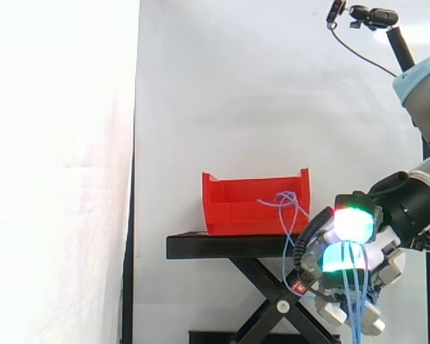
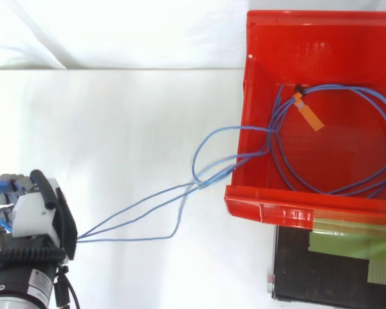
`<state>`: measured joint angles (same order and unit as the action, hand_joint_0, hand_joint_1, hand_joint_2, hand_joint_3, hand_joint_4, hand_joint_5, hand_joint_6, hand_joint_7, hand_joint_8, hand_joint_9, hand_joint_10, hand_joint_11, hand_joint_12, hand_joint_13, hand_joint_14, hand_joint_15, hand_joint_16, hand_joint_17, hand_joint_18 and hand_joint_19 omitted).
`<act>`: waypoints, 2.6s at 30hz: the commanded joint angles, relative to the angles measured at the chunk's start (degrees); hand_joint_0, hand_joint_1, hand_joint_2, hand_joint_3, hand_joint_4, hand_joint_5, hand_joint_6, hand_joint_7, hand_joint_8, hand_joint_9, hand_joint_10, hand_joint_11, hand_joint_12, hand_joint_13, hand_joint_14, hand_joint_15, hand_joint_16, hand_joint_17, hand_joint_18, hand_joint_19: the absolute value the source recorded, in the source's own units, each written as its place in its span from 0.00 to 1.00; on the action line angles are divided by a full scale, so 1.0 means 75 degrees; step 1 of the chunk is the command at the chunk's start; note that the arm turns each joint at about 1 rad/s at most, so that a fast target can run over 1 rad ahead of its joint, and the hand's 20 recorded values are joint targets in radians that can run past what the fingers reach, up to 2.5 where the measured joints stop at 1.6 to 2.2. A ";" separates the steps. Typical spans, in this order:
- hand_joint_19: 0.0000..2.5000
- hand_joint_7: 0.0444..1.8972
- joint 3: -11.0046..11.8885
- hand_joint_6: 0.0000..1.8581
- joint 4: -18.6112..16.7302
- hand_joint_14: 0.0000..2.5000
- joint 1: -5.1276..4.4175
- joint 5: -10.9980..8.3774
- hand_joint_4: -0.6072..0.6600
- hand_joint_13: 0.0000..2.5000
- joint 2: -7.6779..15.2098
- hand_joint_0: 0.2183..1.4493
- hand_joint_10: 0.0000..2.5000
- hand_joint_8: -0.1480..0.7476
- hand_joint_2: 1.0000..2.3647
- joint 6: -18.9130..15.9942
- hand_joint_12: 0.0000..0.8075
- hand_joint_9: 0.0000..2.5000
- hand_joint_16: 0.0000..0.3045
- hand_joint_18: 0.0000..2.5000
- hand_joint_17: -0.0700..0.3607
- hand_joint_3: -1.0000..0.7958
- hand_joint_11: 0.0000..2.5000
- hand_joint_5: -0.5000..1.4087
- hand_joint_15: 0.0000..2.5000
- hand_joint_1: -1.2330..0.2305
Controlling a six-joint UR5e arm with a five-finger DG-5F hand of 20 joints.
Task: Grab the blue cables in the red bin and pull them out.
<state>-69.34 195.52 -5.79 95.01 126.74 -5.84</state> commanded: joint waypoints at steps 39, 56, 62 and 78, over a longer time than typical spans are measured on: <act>0.60 0.21 0.0012 0.46 0.0052 0.49 -0.0025 0.0012 0.56 0.45 0.0000 0.56 0.00 0.44 0.00 -0.0001 0.41 0.54 0.12 0.45 0.36 0.00 0.64 0.69 0.45 0.25; 0.59 0.22 0.0621 0.46 0.0252 0.51 -0.0025 -0.0047 0.59 0.45 0.0000 0.52 0.00 0.45 0.00 0.0562 0.41 0.54 0.13 0.45 0.37 0.00 0.63 0.69 0.45 0.21; 0.60 0.22 0.0621 0.46 0.0240 0.51 -0.0107 -0.0246 0.60 0.46 0.0000 0.52 0.00 0.45 0.00 0.0609 0.41 0.54 0.13 0.45 0.37 0.00 0.63 0.70 0.45 0.21; 0.59 0.23 0.0609 0.44 -0.0018 0.50 -0.0189 -0.0340 0.60 0.45 0.0000 0.53 0.00 0.45 0.00 0.0784 0.41 0.54 0.13 0.45 0.38 0.00 0.62 0.71 0.45 0.18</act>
<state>-64.73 195.83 -7.06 92.41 126.74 0.03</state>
